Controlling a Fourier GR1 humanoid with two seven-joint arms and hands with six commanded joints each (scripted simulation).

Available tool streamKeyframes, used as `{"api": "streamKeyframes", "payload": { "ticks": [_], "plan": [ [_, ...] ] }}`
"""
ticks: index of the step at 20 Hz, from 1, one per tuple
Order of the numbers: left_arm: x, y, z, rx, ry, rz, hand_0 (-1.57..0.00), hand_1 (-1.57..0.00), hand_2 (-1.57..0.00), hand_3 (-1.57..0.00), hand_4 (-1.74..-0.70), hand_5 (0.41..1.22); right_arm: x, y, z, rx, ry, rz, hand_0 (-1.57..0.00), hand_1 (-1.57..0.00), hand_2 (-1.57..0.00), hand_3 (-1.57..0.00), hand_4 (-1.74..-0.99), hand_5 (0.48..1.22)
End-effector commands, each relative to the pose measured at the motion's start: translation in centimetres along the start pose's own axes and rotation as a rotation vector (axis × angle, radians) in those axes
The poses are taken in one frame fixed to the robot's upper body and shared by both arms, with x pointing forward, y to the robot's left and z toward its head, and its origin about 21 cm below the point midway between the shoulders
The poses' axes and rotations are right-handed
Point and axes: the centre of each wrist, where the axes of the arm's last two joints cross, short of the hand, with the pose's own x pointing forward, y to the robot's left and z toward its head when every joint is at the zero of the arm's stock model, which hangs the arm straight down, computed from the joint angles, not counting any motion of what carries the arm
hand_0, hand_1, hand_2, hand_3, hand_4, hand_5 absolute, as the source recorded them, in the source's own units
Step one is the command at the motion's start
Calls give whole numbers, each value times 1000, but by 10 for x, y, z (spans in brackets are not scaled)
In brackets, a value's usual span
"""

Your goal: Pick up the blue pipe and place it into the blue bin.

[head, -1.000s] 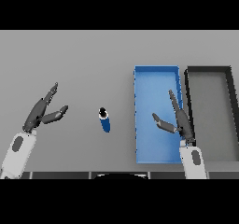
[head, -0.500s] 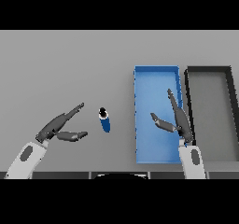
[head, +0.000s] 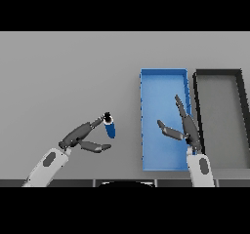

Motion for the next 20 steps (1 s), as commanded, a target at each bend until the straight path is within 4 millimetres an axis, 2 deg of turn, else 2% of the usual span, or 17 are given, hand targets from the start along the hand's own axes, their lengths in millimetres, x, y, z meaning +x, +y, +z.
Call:
{"api": "streamKeyframes", "payload": {
  "ticks": [1,6,9,11,14,16,17,18,20],
  "plan": [
    [-2,-1,-7,4,-3,2,1,1,1,1,-1140,488,2,0,0,1,1,4,1,1,1,1,-1207,555],
    [-11,-16,-28,15,-18,72,1,1,1,1,-1137,495,0,-8,-5,-10,16,6,1,1,1,1,-1200,549],
    [-22,-25,-40,35,0,46,1,1,1,1,-1104,497,0,-4,-3,-9,4,-8,1,1,1,1,-1200,547],
    [-25,-26,-47,47,-24,60,1,1,-23,0,-1098,517,0,-3,-3,-8,8,1,1,1,1,1,-1195,548],
    [-22,-33,-57,31,-62,159,1,-44,-166,-108,-1176,601,1,-8,-1,-10,7,10,1,1,1,1,-1186,554],
    [-19,-35,-61,33,-89,215,-39,-248,-417,-345,-1268,675,-1,-8,1,-11,11,2,1,1,1,1,-1196,560],
    [-19,-37,-62,29,-98,242,-179,-411,-578,-590,-1301,784,-1,-7,-1,-16,16,5,1,1,1,1,-1192,560],
    [-17,-40,-65,31,-101,263,-418,-642,-777,-777,-1383,872,-1,-9,-3,-14,17,8,1,1,1,1,-1191,561],
    [-16,-44,-67,36,-131,248,-833,-976,-1063,-1015,-1505,997,-3,-7,-4,-7,18,11,1,1,1,1,-1184,562]
  ]
}}
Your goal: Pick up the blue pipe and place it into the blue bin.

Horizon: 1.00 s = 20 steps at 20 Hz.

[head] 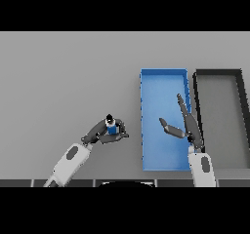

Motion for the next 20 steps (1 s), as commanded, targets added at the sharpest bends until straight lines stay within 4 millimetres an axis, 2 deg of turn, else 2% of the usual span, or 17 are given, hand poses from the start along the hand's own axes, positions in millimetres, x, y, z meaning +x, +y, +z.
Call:
{"api": "streamKeyframes", "payload": {
  "ticks": [1,3,5,8,11,13,14,20],
  "plan": [
    [0,-3,0,-4,-4,6,-981,-1095,-1164,-1112,-1551,1042,0,-1,-1,-1,-6,-1,1,1,1,1,-1182,562],
    [0,-7,0,-11,-19,1,-1193,-1266,-1311,-1258,-1617,1106,-3,-2,2,0,-3,5,1,1,1,1,-1178,561],
    [0,-11,0,-19,-27,-21,-1329,-1376,-1404,-1370,-1561,1148,-2,2,3,6,-10,10,1,1,1,1,-1176,559],
    [2,-10,2,-11,-44,-50,-1447,-1471,-1486,-1468,-1512,1183,0,0,5,-4,-11,13,1,1,1,1,-1171,558],
    [13,-14,-2,-6,-125,-40,-1508,-1520,-1527,-1518,-1488,1202,1,-1,4,0,2,14,1,1,1,1,-1158,552],
    [29,-22,-11,-13,-217,-24,-1530,-1538,-1543,-1537,-1482,1209,3,-4,1,-5,5,23,1,1,1,1,-1151,550],
    [36,-23,-16,-14,-234,-28,-1539,-1545,-1549,-1544,-1480,1211,3,1,2,-5,-6,30,1,1,1,1,-1144,551],
    [64,-21,-24,-52,-243,-64,-1562,-1564,-1565,-1564,-1473,1218,0,0,4,-1,-2,41,1,1,1,1,-1126,567]
  ]
}}
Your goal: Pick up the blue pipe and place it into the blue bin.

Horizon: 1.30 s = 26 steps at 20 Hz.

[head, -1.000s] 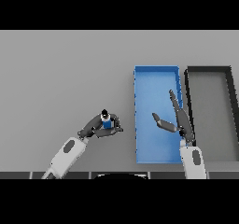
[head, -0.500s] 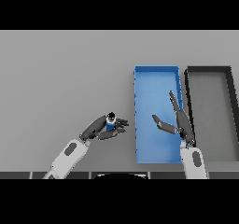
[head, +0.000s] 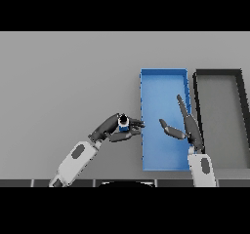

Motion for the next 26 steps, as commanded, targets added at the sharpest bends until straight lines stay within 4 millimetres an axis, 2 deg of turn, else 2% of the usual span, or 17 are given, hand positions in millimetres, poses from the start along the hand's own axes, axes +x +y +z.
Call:
{"api": "streamKeyframes", "payload": {
  "ticks": [1,4,9,10,11,13,16,19,22,26],
  "plan": [
    [2,1,-1,-5,3,0,-1564,-1566,-1566,-1565,-1473,1219,0,-3,-1,-3,1,2,1,1,1,1,-1124,569],
    [4,-1,1,-31,12,10,-1568,-1568,-1569,-1568,-1473,1220,1,1,9,-23,0,-3,1,1,1,1,-1124,578],
    [5,-1,1,-38,22,13,-1570,-1570,-1570,-1570,-1474,1220,4,42,68,-259,53,2,1,1,1,1,-1133,578],
    [2,-4,0,-40,25,14,-1570,-1570,-1570,-1570,-1474,1220,6,50,73,-298,73,-4,1,1,1,1,-1157,578],
    [4,-1,-1,-31,19,6,-1570,-1570,-1570,-1570,-1474,1220,9,50,75,-328,81,-2,1,1,1,1,-1185,578],
    [4,-4,-1,-32,14,-4,-1571,-1571,-1571,-1571,-1474,1221,8,51,81,-349,76,-20,1,-11,-3,1,-1194,572],
    [2,-1,0,-29,17,-3,-1571,-1571,-1571,-1571,-1475,1221,28,43,78,-330,-108,-111,1,-17,-32,1,-1172,579],
    [6,-2,-1,-40,12,-6,-1571,-1571,-1571,-1571,-1474,1221,53,24,79,-232,-212,-99,1,-8,-16,1,-1163,592],
    [7,-2,-1,-41,17,-18,-1571,-1571,-1571,-1571,-1473,1221,74,17,72,-56,-112,-82,1,-4,-8,1,-1177,567],
    [7,1,0,-42,28,-28,-1571,-1571,-1571,-1571,-1474,1221,104,22,55,117,-161,5,1,-1,-3,1,-1219,537]
  ]
}}
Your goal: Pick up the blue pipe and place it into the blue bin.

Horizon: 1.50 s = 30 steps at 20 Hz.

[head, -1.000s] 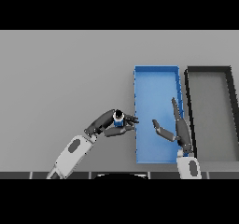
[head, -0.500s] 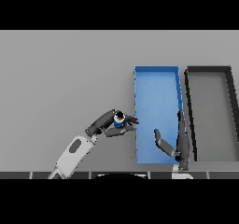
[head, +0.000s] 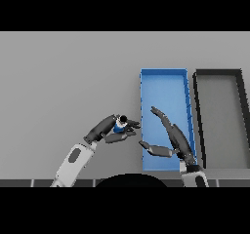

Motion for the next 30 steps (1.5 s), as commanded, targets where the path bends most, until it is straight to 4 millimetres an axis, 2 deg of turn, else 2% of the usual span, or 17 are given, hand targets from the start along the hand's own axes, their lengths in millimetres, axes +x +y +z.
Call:
{"api": "streamKeyframes", "payload": {
  "ticks": [1,3,6,9,14,17,19,20,21,22,23,25,26,27,28,30],
  "plan": [
    [2,-1,-2,2,4,-6,-1571,-1571,-1571,-1571,-1474,1221,10,2,-7,39,-16,8,1,-1,-2,1,-1230,531],
    [-1,0,1,-10,-6,-3,-1571,-1571,-1571,-1571,-1474,1221,20,5,-15,98,-34,16,1,0,-1,1,-1256,523],
    [1,0,-5,-10,2,-12,-1571,-1571,-1571,-1571,-1475,1221,33,14,-29,165,-22,9,1,0,0,1,-1239,522],
    [2,-3,-7,-18,-5,-2,-1571,-1571,-1571,-1571,-1476,1221,35,21,-41,253,-18,-2,1,1,1,1,-1220,525],
    [0,3,-5,-32,-4,25,-1571,-1571,-1571,-1571,-1476,1221,57,26,-68,341,-120,1,1,1,1,1,-1192,514],
    [-1,1,-4,-55,3,45,-1571,-1571,-1571,-1571,-1459,1221,60,33,-81,385,-95,6,1,1,-1,1,-1208,512],
    [-1,3,-6,-54,-20,31,-1571,-1571,-1571,-1571,-1456,1221,63,36,-92,414,-92,11,1,-32,-54,-6,-1215,513],
    [-2,2,-6,-59,-21,50,-1571,-1571,-1571,-1571,-1460,1221,66,39,-99,426,-87,10,-24,-108,-130,-49,-1222,517],
    [-2,3,-7,-45,0,40,-1571,-1571,-1571,-1571,-1515,1221,64,39,-102,439,-86,9,-166,-241,-249,-143,-1255,519],
    [-2,3,-8,-43,7,41,-1571,-1571,-1541,-1304,-1560,1221,63,40,-101,443,-89,6,-398,-437,-428,-307,-1303,520],
    [-1,5,-7,-36,13,53,-1571,-1571,-1528,-1139,-1596,1221,66,43,-105,444,-86,11,-630,-652,-657,-504,-1383,523],
    [-2,5,-4,-30,3,50,-1571,-1571,-1544,-1207,-1648,1221,66,47,-108,454,-101,15,-969,-983,-986,-789,-1496,555],
    [-1,4,-7,-32,-14,55,-1571,-1571,-1549,-1228,-1667,1221,66,46,-110,450,-113,-7,-1089,-1101,-1103,-896,-1537,600],
    [-1,7,-6,-32,-16,61,-1571,-1571,-1553,-1271,-1682,1221,66,47,-111,449,-115,-43,-1186,-1195,-1196,-1031,-1513,671],
    [-2,6,-6,-38,-17,57,-1571,-1571,-1557,-1307,-1694,1221,63,48,-111,452,-122,-64,-1263,-1270,-1271,-1139,-1495,781],
    [-3,3,-4,-45,-17,54,-1571,-1571,-1562,-1322,-1711,1221,61,49,-108,442,-155,-69,-1374,-1378,-1379,-1295,-1475,940]
  ]
}}
